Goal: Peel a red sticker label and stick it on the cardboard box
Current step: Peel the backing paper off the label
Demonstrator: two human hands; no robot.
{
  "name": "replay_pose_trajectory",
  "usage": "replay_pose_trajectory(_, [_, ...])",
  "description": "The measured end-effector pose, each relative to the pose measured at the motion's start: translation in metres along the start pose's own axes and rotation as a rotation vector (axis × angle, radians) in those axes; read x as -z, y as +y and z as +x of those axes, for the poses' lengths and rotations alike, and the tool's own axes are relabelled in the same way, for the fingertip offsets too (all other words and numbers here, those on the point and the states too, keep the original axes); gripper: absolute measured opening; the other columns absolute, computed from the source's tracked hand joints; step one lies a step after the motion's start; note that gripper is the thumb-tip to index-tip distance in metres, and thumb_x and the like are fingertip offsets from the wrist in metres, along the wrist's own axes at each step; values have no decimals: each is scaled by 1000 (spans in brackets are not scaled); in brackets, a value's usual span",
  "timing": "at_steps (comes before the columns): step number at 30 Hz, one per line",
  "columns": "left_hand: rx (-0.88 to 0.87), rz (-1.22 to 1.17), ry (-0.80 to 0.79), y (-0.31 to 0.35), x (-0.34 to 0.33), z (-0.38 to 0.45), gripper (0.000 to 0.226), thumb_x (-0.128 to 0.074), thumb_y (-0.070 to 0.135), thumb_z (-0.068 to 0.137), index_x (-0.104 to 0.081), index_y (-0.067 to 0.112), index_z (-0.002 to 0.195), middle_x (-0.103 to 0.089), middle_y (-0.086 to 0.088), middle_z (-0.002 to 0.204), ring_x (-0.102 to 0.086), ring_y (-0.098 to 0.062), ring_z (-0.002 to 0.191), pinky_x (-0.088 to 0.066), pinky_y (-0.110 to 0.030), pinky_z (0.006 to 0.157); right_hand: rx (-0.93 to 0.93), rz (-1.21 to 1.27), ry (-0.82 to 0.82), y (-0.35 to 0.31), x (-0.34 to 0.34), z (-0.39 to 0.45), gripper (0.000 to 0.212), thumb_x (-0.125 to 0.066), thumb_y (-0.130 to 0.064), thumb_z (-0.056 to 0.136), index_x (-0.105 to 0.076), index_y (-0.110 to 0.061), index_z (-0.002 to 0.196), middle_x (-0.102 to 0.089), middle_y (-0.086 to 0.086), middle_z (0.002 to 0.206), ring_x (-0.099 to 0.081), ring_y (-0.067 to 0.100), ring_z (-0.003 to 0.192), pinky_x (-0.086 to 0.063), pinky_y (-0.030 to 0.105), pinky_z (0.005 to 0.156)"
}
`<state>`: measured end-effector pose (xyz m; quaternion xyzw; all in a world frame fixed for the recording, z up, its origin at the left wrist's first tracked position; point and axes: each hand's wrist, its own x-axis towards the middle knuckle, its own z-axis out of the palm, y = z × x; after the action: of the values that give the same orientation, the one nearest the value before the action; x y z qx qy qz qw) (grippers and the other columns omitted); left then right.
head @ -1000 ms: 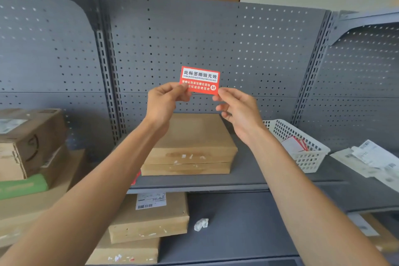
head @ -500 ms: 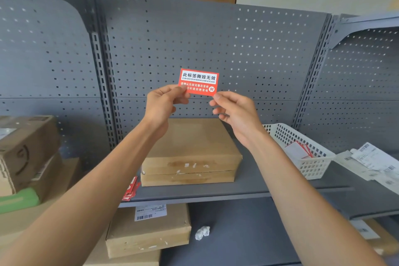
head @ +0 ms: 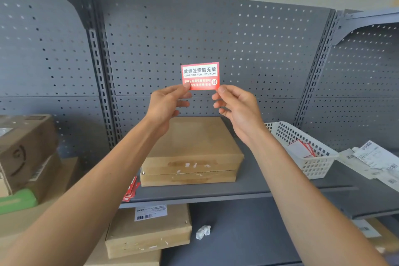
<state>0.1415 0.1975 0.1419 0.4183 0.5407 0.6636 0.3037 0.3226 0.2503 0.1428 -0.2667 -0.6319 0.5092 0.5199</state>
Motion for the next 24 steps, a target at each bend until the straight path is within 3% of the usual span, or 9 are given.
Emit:
replay_pose_trajectory(2, [-80,99,146,0,-4,-3,71,-77,53,85,-51,17,141,-70,6,111,-67,-11,99,-48,-27,84,18,-2,73,1,-1,1,15,-60,-18,101,-73,-10,102,-72,-2,82,-62,12,71,-48,31,72])
replay_pose_trajectory(3, [-198,161,260,0,-5,-6,75,-78,54,82,-47,19,140,-65,5,113,-64,-9,101,-47,-23,83,18,3,108,2,-2,2,15,-60,-18,101,-73,-10,102,-72,-3,80,-62,11,69,-48,30,71])
replay_pose_trajectory(5, [-548,315,423,2,-7,-14,60,-80,48,83,-51,20,128,-61,2,111,-58,-12,98,-44,-19,83,15,19,154,2,-2,3,14,-61,-19,101,-74,-12,101,-72,-4,79,-64,9,68,-50,29,70])
replay_pose_trajectory(8, [-828,489,311,10,-17,-23,31,-78,34,88,-67,17,111,-64,4,101,-57,-15,92,-44,-20,83,34,11,171,2,-2,2,14,-61,-22,100,-74,-16,99,-72,-5,79,-65,8,69,-51,28,72])
replay_pose_trajectory(11, [-805,528,169,13,-32,-27,15,-75,30,91,-76,19,102,-69,6,98,-61,-16,94,-47,-24,83,95,-50,139,2,-6,0,17,-60,-20,101,-74,-11,99,-71,-5,78,-65,7,69,-49,25,70])
replay_pose_trajectory(14, [-738,511,130,10,-38,-27,10,-72,29,93,-79,23,98,-72,9,97,-63,-14,96,-49,-26,85,165,-86,103,2,-7,-3,17,-58,-17,102,-73,-10,97,-70,-4,76,-65,6,69,-49,18,68])
replay_pose_trajectory(17, [-686,487,118,10,-38,-29,12,-71,28,95,-80,23,99,-75,13,97,-64,-6,92,-43,-15,79,241,-130,93,0,-5,-6,18,-56,-12,102,-72,-4,98,-69,2,78,-64,5,67,-49,12,67])
replay_pose_trajectory(24, [-622,395,27,13,-42,-32,15,-68,23,97,-82,18,94,-78,13,88,-63,7,71,-37,-5,65,340,-196,71,-6,-1,-7,19,-54,-4,101,-69,6,97,-67,12,77,-61,9,69,-47,11,66])
